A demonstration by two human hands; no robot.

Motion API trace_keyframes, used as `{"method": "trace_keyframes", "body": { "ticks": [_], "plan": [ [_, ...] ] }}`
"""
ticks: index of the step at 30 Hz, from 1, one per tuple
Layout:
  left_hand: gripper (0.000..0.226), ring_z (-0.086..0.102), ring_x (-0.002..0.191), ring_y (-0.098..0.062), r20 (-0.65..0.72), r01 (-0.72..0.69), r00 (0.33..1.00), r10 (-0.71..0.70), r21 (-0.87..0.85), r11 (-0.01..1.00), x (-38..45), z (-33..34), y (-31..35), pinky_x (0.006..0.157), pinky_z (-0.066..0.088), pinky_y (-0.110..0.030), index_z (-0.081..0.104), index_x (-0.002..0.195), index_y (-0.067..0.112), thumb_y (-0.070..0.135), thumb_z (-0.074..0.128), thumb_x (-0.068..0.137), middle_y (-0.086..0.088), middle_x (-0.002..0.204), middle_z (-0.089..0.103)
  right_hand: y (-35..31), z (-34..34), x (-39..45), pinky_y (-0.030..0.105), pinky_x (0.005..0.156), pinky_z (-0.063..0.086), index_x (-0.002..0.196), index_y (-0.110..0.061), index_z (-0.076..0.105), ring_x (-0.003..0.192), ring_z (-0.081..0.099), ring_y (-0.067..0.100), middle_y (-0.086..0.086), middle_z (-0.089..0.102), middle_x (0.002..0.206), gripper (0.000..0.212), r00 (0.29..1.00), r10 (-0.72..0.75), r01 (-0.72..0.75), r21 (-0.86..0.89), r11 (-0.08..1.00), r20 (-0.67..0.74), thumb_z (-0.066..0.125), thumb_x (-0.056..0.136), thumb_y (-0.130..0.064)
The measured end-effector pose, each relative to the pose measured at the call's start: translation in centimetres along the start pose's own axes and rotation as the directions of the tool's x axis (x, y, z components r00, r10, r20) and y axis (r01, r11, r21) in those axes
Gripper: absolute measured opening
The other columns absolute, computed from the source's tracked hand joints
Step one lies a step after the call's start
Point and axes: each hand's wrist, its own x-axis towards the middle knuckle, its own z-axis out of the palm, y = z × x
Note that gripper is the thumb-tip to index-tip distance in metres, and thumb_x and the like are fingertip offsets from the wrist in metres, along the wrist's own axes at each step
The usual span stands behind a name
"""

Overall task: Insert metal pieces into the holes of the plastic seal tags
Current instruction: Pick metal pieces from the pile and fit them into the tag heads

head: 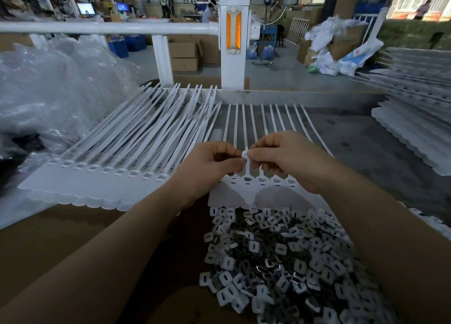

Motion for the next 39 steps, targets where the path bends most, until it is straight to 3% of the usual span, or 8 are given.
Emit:
{"method": "trace_keyframes", "body": {
  "ticks": [4,6,8,12,26,39],
  "plan": [
    [0.007,0.065,0.074,-0.009,-0.091,-0.01,0.996,0.023,0.147,0.989,0.2,0.2,-0.6,0.074,0.052,-0.024,0.07,0.087,0.019,0.012,0.07,0.087,0.002,0.079,0.071,0.6,0.0,0.1,0.012,0.045,0.038,0.082,-0.02,0.071,0.052,0.055,-0.003,-0.007,0.068,0.067,0.007,0.998,0.005,-0.016,-0.158,0.987,-0.067,0.07,0.087,-0.025],
    [0.011,0.062,0.071,-0.001,-0.131,-0.029,0.988,0.076,0.331,0.943,0.2,0.4,-0.9,0.068,0.048,-0.013,0.068,0.085,0.025,0.014,0.07,0.087,0.011,0.078,0.068,0.9,0.2,0.2,0.016,0.045,0.041,0.082,-0.022,0.07,0.057,0.059,0.001,-0.009,0.066,0.071,0.008,0.996,-0.012,-0.014,-0.291,0.957,-0.087,0.069,0.088,-0.027],
    [0.016,0.061,0.073,0.004,-0.103,-0.042,0.99,0.094,0.419,0.907,0.0,0.5,-0.9,0.062,0.043,-0.003,0.066,0.084,0.031,0.015,0.071,0.085,0.017,0.077,0.065,1.2,0.5,0.2,0.025,0.052,0.048,0.082,-0.022,0.07,0.064,0.061,0.008,-0.01,0.065,0.073,0.009,0.996,-0.028,-0.005,-0.365,0.931,-0.086,0.069,0.088,-0.029],
    [0.02,0.062,0.076,0.004,-0.034,-0.073,0.994,0.105,0.51,0.857,0.0,0.5,-1.0,0.065,0.045,-0.005,0.064,0.083,0.036,0.018,0.074,0.082,0.017,0.08,0.065,1.6,1.0,0.3,0.033,0.067,0.055,0.078,-0.024,0.069,0.071,0.065,0.012,-0.008,0.067,0.073,0.011,0.997,-0.05,0.017,-0.433,0.901,-0.065,0.068,0.088,-0.029],
    [0.017,0.058,0.077,0.005,0.024,-0.151,0.985,0.169,0.588,0.795,-0.2,0.6,-1.1,0.067,0.043,-0.008,0.069,0.084,0.033,0.018,0.074,0.081,0.021,0.078,0.06,1.4,1.6,0.2,0.033,0.07,0.055,0.075,-0.022,0.069,0.076,0.066,0.012,-0.003,0.07,0.077,0.011,0.999,-0.023,0.003,-0.505,0.863,-0.034,0.069,0.085,-0.027],
    [0.016,0.058,0.079,0.0,0.054,-0.202,0.975,0.215,0.615,0.762,0.2,0.5,-1.5,0.073,0.049,-0.02,0.075,0.094,0.029,0.018,0.073,0.082,0.021,0.079,0.054,1.5,1.7,0.0,0.037,0.075,0.056,0.079,-0.021,0.069,0.082,0.066,0.017,0.0,0.07,0.081,0.008,1.0,0.017,-0.027,-0.435,0.9,-0.026,0.068,0.086,-0.026]
  ]
}}
